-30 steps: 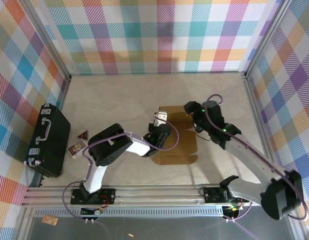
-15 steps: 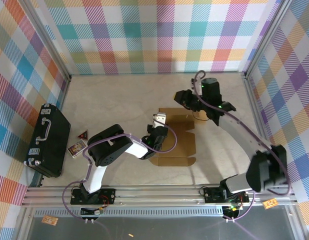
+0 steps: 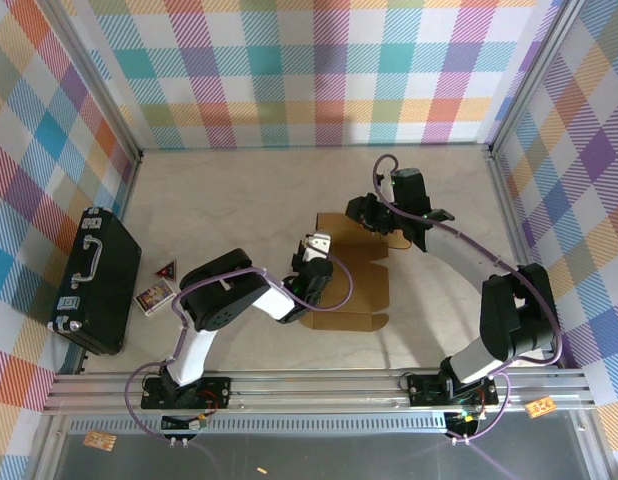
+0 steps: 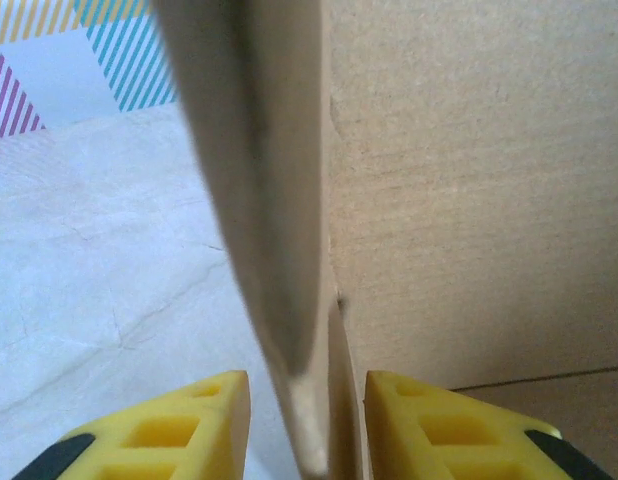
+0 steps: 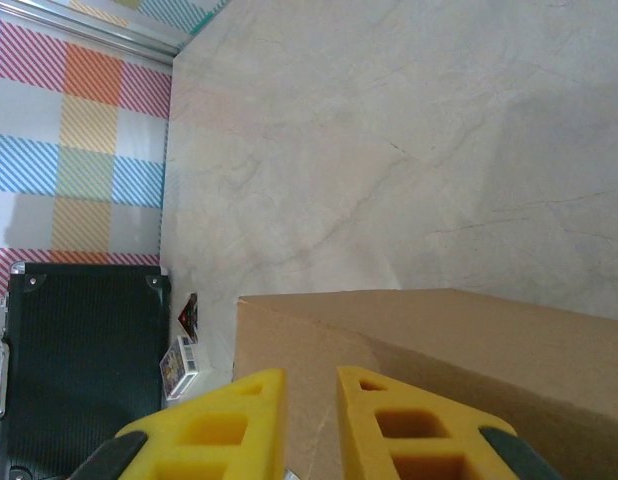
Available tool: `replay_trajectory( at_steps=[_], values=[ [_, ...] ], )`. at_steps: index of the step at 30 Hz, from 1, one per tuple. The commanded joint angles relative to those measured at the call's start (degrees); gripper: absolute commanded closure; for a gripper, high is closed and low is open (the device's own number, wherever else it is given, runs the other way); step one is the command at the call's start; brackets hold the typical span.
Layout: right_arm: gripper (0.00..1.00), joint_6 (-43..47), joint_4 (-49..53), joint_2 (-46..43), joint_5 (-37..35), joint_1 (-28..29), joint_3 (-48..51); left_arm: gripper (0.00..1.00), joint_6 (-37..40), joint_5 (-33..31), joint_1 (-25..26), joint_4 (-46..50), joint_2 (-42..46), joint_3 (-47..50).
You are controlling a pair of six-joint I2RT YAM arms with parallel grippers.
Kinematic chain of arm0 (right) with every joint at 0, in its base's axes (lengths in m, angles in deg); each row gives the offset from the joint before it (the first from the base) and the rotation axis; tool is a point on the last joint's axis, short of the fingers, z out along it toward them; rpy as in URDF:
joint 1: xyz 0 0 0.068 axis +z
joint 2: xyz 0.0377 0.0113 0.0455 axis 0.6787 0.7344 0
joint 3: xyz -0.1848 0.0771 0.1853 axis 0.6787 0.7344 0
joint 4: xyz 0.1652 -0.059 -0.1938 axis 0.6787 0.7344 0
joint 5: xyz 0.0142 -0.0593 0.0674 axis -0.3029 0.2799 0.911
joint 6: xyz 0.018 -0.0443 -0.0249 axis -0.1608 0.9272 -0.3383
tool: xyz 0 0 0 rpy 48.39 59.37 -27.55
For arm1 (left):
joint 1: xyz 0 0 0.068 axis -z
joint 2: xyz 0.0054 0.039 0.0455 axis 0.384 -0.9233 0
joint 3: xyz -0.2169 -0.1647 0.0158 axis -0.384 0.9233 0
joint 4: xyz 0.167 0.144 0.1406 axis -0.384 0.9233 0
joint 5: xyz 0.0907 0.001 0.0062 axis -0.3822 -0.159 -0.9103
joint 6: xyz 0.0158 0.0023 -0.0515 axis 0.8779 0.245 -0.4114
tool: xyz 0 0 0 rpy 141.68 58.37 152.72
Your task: Fold the paper box
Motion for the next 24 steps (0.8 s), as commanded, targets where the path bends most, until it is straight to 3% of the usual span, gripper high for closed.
replay_trajectory(
  at_steps=[1, 4, 8, 10, 14, 15, 19, 22, 24],
  values=[
    [0.79, 0.9, -0.6, -0.9, -0.8, -0.2, 1.1, 0.75, 1.6, -1.2, -0.3, -2.1, -2.7, -0.1],
    [0.78, 0.6, -0.8, -0.9, -1.1, -0.2, 1.2, 0.97, 1.9, -1.4, -0.6, -3.2, -3.5, -0.3],
    [0.75, 0.2, -2.0, -0.8, -0.2, -0.2, 1.5, 1.00, 2.3, -1.5, -0.6, -4.1, -2.5, 0.4],
    [0.71, 0.1, -2.6, -1.1, 0.7, -0.2, 0.9, 0.72, 2.3, -1.0, -0.4, -5.0, -0.8, 2.0],
    [0.56, 3.9, 6.4, -1.9, 1.0, -0.3, -6.3, 0.52, 1.4, 1.5, -0.1, -6.1, 7.0, 8.8],
    [0.52, 5.4, 10.0, -2.2, 0.1, -0.4, -8.5, 0.43, 1.1, 2.1, -0.1, -4.6, 10.0, 10.3],
    [0.37, 8.1, 17.7, -4.4, -1.0, -2.4, -11.8, 0.37, -1.4, 4.7, -0.1, 4.5, 19.1, 13.9],
    [0.32, 10.1, 22.9, -6.3, -0.8, -4.8, -12.7, 0.36, -3.4, 5.9, 0.2, 11.8, 25.6, 15.9],
    [0.30, 13.2, 28.0, -7.5, -0.2, -5.8, -14.1, 0.36, -1.6, 6.4, 1.1, 22.0, 31.9, 15.1]
  ],
)
